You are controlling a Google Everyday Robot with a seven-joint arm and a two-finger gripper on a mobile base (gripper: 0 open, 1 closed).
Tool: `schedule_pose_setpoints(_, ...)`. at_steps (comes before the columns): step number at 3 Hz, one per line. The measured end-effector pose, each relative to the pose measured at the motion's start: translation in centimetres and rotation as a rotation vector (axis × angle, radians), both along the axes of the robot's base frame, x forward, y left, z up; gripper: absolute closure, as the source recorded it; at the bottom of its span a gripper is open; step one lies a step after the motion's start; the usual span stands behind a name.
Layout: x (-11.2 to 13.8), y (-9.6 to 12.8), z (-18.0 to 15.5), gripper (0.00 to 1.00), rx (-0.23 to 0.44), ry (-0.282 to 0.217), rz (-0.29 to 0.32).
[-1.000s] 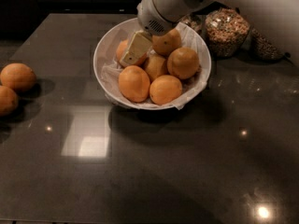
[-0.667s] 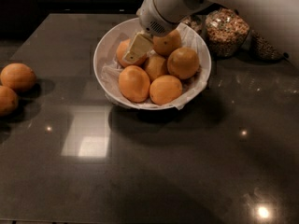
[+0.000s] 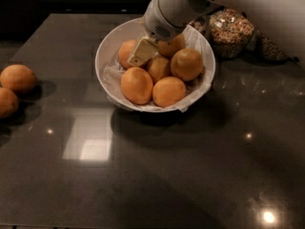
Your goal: Pick orange from white bowl
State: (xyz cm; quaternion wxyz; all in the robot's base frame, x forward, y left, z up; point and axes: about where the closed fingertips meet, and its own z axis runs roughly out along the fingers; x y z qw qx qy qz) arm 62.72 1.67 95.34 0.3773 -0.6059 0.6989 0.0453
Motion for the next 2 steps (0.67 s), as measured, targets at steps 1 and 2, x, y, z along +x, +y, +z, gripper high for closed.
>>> schedule_pose_setpoints(1,-0.25,0.07,-0.55,0.36,-0.003,0.016,0.005)
schedule_pose_setpoints(2,-0.35,0.89,-1.32,0.37,-0.004,0.039,0.029)
